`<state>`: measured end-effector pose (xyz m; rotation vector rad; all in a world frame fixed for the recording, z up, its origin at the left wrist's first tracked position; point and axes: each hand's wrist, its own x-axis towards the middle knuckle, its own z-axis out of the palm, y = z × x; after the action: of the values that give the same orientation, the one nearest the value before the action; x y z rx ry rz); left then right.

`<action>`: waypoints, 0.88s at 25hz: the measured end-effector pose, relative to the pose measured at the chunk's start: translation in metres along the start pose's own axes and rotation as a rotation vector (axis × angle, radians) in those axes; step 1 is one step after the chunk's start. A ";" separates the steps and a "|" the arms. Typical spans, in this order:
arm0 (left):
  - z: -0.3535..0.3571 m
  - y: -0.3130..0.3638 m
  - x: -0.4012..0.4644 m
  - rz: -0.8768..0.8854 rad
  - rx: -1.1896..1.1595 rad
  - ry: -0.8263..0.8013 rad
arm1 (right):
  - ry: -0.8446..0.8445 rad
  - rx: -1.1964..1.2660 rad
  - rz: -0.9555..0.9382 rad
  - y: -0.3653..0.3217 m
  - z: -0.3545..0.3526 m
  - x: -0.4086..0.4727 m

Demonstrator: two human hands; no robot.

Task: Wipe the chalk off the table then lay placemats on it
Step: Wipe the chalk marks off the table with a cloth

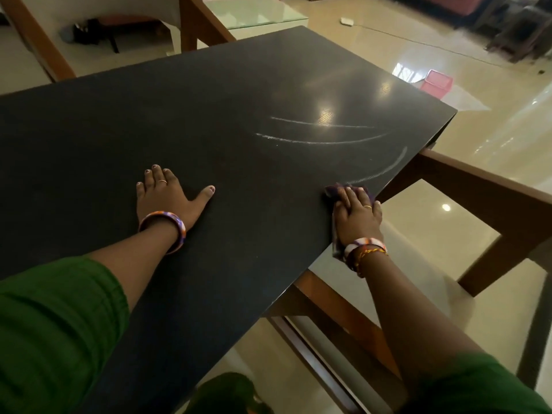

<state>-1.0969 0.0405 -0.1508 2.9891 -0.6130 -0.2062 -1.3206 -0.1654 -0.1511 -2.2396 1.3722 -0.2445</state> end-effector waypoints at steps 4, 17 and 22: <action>-0.001 0.002 0.000 -0.007 0.020 -0.011 | -0.017 -0.092 -0.061 -0.026 0.027 -0.044; -0.001 0.019 0.003 0.158 0.039 0.057 | -0.042 -0.048 -0.019 0.016 -0.025 0.098; 0.006 0.089 0.022 0.357 -0.083 0.121 | -0.018 -0.170 -0.183 0.006 -0.001 0.035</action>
<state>-1.1125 -0.0501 -0.1491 2.7273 -1.0742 -0.0247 -1.3087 -0.1987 -0.1574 -2.5054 1.2201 -0.1742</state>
